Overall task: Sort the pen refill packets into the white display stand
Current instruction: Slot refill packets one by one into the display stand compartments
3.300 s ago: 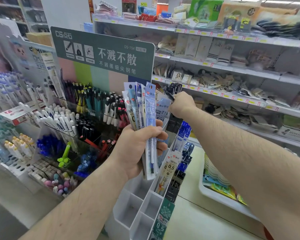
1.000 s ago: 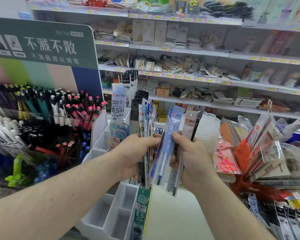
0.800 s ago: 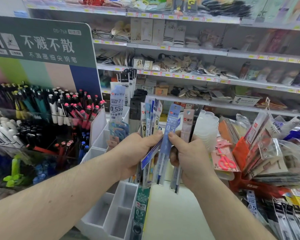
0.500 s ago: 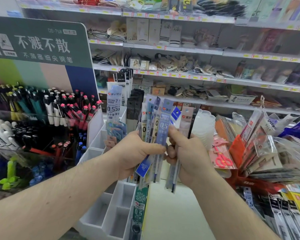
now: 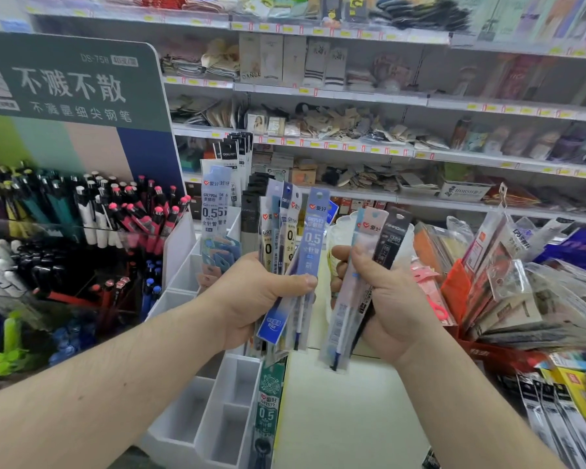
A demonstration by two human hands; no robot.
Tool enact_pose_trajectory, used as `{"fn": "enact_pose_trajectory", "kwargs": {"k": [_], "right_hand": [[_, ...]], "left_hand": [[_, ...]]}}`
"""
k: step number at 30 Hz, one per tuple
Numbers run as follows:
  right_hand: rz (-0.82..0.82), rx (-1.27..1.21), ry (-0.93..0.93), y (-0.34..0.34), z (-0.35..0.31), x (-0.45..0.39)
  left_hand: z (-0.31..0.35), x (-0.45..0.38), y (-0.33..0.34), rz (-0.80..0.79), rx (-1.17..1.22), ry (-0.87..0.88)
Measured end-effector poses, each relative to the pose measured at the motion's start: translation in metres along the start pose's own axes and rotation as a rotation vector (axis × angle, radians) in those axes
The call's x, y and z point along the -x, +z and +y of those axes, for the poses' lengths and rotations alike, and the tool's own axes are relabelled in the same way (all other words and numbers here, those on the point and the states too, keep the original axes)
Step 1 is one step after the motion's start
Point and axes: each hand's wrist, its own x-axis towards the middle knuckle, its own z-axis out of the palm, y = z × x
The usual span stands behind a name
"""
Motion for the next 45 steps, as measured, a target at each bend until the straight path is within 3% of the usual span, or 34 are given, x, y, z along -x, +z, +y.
{"fn": "enact_pose_trajectory", "kwargs": {"k": [10, 15, 22, 27, 30, 35, 41, 45], "right_hand": [[-0.017, -0.139, -0.024, 0.028, 0.005, 0.004], [0.129, -0.165, 0.035, 0.04, 0.011, -0.005], [0.203, -0.052, -0.054, 0.051, 0.016, -0.012], [0.085, -0.121, 0.088, 0.039, 0.013, -0.015], [0.103, -0.176, 0.102, 0.029, 0.007, -0.013], [0.143, -0.117, 0.019, 0.016, 0.001, -0.012], [0.02, -0.109, -0.101, 0.006, -0.004, -0.011], [-0.073, 0.032, -0.189, 0.008, -0.01, -0.01]], "left_hand": [[-0.005, -0.002, 0.003, 0.027, -0.03, 0.026], [-0.005, 0.0, 0.004, 0.021, -0.027, 0.071], [-0.003, 0.002, 0.003, -0.048, -0.122, 0.098], [0.0, 0.005, 0.0, -0.06, -0.127, 0.054], [0.002, 0.006, 0.0, -0.047, -0.086, 0.047], [0.003, 0.004, -0.002, -0.009, -0.019, 0.029], [0.004, 0.003, -0.002, -0.012, -0.019, 0.009], [0.002, 0.003, -0.003, -0.024, -0.028, 0.013]]}}
